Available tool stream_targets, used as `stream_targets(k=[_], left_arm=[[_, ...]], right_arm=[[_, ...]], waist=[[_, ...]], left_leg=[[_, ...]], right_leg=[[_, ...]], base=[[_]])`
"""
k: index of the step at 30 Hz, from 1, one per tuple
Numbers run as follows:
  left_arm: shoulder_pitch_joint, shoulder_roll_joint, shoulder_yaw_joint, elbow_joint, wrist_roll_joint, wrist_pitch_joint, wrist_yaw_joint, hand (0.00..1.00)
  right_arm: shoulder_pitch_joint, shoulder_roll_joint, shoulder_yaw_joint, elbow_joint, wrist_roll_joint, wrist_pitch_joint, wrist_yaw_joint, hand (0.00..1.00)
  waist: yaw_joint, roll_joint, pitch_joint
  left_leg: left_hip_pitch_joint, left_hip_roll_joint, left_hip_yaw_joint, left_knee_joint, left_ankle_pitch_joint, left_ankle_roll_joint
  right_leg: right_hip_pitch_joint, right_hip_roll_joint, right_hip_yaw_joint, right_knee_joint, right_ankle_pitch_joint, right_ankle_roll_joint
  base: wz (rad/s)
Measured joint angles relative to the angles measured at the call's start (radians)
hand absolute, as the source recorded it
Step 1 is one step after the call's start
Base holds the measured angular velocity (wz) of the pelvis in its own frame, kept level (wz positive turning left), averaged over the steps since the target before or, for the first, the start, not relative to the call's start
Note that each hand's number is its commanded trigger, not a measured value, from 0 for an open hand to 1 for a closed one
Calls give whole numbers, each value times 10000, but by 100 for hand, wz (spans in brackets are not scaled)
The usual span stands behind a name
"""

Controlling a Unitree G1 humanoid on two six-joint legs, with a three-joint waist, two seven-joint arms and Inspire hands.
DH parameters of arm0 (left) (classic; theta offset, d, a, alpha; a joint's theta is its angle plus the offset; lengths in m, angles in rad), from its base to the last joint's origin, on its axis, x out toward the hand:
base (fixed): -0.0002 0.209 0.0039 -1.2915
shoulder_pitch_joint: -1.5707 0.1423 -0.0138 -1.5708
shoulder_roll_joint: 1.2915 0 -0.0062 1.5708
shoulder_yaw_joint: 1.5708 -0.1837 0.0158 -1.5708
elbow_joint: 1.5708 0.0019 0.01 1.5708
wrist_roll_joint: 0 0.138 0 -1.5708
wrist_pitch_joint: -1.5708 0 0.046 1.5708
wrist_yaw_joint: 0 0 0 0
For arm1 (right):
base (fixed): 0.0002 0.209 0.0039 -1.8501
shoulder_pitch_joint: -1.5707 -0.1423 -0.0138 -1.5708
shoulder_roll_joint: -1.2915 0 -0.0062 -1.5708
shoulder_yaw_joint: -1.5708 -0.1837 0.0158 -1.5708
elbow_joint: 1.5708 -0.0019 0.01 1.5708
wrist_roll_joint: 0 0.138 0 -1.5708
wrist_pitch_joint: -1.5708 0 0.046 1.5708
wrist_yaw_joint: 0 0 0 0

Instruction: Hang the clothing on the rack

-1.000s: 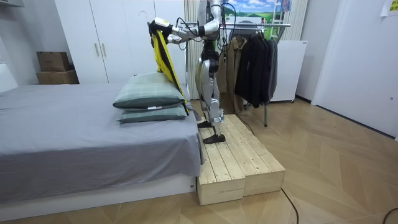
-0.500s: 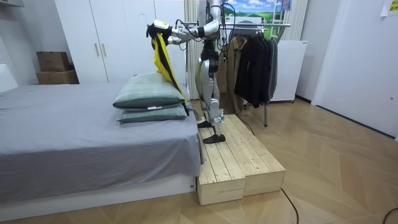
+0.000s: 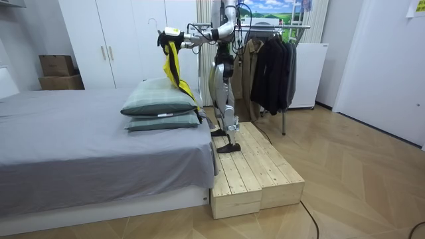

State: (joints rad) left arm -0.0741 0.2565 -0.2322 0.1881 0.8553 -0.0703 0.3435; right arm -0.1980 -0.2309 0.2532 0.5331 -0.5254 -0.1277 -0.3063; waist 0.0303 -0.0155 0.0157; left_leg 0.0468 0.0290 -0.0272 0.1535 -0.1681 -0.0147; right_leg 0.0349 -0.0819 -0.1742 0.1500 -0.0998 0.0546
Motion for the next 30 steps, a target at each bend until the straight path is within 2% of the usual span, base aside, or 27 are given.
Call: stream_targets(k=[4,6,16,22,30], left_arm=[[12,-12,-123,110,-127,71,3,0],[14,-7,-184,217,-338,71,-4,0],[67,-53,-273,329,-804,70,-319,0],[65,-141,-270,330,-846,69,-464,0],[66,-137,-217,356,-1983,69,-546,0]], right_arm=[[56,-6,9,0,2,95,53,100],[101,-13,8,3,3,132,148,100],[127,-165,8,52,-17,159,258,100],[122,-279,6,47,-32,145,258,100],[99,-314,1,48,-91,117,257,100]], waist=[[-36,141,-89],[-50,159,-100],[-244,139,-94],[-237,96,-82],[-219,52,-72]], left_leg=[[22,0,21,0,0,0],[28,0,22,1,1,0],[26,-1,27,4,1,0],[31,-1,89,5,1,0],[29,-1,95,1,1,0]], right_leg=[[16,0,15,2,0,0],[21,0,21,2,0,0],[16,-5,62,2,0,0],[-6,-5,92,3,-2,2],[-7,-9,81,0,-5,8]], base=[[0],[0],[0],[-2],[0]])
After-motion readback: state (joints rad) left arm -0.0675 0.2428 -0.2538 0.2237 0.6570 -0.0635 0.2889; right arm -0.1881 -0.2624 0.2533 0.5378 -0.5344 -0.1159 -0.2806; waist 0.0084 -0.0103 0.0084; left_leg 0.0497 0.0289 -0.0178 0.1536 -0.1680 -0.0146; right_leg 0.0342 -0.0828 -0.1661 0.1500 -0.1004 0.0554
